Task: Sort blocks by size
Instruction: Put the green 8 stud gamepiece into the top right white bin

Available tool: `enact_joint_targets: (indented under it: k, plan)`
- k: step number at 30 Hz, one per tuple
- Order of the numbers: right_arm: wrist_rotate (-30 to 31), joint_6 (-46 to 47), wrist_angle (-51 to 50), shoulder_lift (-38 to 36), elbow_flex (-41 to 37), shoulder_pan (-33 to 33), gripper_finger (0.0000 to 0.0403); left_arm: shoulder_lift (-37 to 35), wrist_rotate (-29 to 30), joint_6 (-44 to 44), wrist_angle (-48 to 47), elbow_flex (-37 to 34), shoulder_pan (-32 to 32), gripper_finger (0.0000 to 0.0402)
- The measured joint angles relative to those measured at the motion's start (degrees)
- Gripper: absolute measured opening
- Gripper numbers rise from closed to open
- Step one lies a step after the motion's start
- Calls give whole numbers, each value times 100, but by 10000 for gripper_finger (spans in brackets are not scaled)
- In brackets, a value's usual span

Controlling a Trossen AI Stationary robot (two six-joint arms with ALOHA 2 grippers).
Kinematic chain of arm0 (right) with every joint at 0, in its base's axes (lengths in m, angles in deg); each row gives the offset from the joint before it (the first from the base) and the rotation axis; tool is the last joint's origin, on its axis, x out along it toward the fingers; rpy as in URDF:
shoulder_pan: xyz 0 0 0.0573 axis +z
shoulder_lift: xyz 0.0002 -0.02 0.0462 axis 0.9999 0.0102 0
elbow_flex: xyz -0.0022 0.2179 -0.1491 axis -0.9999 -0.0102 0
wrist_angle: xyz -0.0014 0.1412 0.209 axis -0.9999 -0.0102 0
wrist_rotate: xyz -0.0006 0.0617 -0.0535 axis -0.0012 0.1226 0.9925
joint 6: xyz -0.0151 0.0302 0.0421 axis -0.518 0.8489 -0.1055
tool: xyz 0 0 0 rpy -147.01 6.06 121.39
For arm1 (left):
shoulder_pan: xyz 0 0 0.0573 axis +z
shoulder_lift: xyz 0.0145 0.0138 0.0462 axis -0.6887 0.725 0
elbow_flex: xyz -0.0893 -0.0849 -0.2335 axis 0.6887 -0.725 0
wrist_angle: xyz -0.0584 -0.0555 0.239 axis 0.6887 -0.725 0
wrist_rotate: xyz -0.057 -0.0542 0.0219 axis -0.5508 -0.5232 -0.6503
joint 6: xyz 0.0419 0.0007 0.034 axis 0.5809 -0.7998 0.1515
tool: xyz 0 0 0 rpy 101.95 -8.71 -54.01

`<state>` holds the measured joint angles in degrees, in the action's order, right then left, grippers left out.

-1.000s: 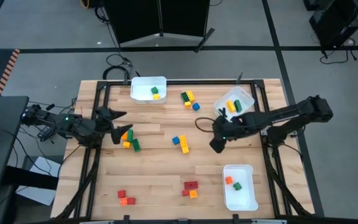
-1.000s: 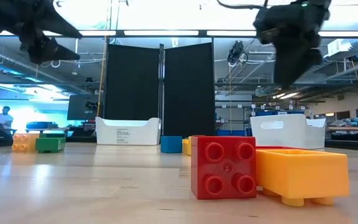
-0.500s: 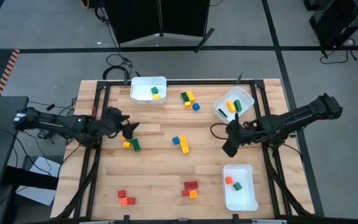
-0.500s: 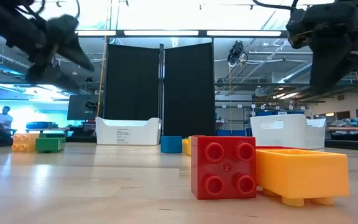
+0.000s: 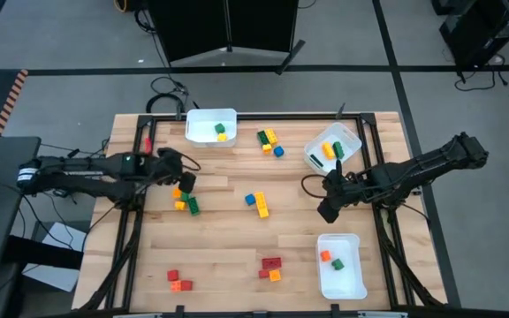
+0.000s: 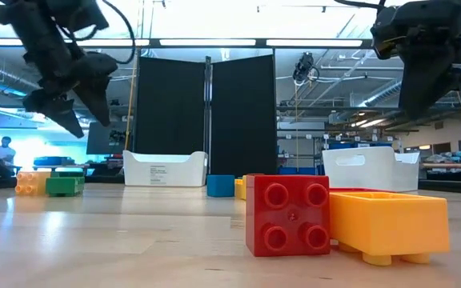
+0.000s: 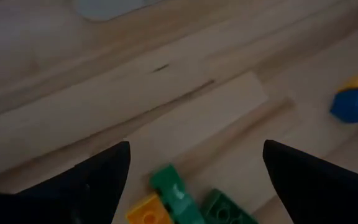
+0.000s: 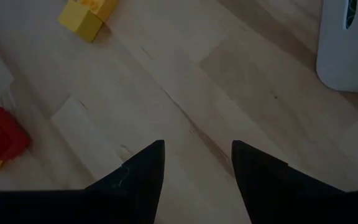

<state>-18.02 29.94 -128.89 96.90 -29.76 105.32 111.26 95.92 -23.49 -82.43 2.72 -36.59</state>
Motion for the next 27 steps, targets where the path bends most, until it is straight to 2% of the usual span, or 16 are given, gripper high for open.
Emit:
enact_joint_targets:
  k: [5, 12, 18, 27]
  plan:
    - [85, -7, 14, 2, 0, 0, 199, 746, -662, -6, -255, 178, 407, 375]
    - [129, -6, 111, 4, 0, 0, 197, 1700, -1150, 28, -315, 176, 773, 368]
    - [129, -11, 111, 4, 0, 0, 199, 2209, -1547, 540, -2, 176, 846, 347]
    - [129, -12, 190, 7, 0, 0, 199, 2951, -1660, 742, 229, 176, 846, 339]
